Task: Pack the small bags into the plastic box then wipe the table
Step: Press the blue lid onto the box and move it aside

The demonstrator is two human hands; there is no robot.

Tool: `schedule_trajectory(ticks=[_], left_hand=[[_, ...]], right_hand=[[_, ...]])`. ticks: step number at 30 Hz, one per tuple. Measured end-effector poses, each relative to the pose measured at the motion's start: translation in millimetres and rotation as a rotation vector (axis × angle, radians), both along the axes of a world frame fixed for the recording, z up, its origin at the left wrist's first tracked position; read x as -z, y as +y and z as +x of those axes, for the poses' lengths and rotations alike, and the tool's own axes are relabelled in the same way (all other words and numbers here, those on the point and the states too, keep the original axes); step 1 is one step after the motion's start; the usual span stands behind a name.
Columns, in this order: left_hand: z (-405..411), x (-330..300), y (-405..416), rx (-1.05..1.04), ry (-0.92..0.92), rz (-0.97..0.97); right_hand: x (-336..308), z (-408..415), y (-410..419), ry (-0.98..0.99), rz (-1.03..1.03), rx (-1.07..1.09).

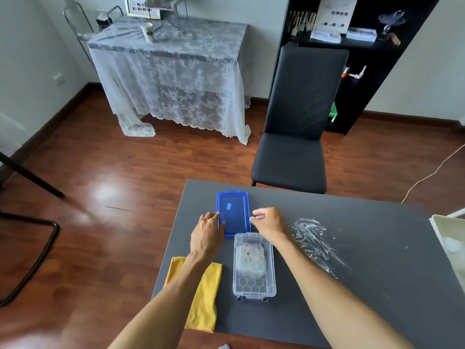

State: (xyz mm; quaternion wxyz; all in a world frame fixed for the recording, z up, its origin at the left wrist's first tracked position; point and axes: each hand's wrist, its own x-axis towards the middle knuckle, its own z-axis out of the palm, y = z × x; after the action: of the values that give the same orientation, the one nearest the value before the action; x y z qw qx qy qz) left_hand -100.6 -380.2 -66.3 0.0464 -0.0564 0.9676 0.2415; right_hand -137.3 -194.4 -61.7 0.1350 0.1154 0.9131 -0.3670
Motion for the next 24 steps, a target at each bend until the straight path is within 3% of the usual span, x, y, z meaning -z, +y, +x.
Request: schedule_trajectory(ticks=[12,24], left_hand=[[-15.3,13.1,1.3,-0.182,0.069,0.242],[-12.0,-36.8,13.7,-0.257,0.308,0.433]], right_hand=[[15.3,-21.6,-11.0,0.011,0.002,-0.017],[-47.9,-13.4,-11.2,0.235,-0.176,0.090]])
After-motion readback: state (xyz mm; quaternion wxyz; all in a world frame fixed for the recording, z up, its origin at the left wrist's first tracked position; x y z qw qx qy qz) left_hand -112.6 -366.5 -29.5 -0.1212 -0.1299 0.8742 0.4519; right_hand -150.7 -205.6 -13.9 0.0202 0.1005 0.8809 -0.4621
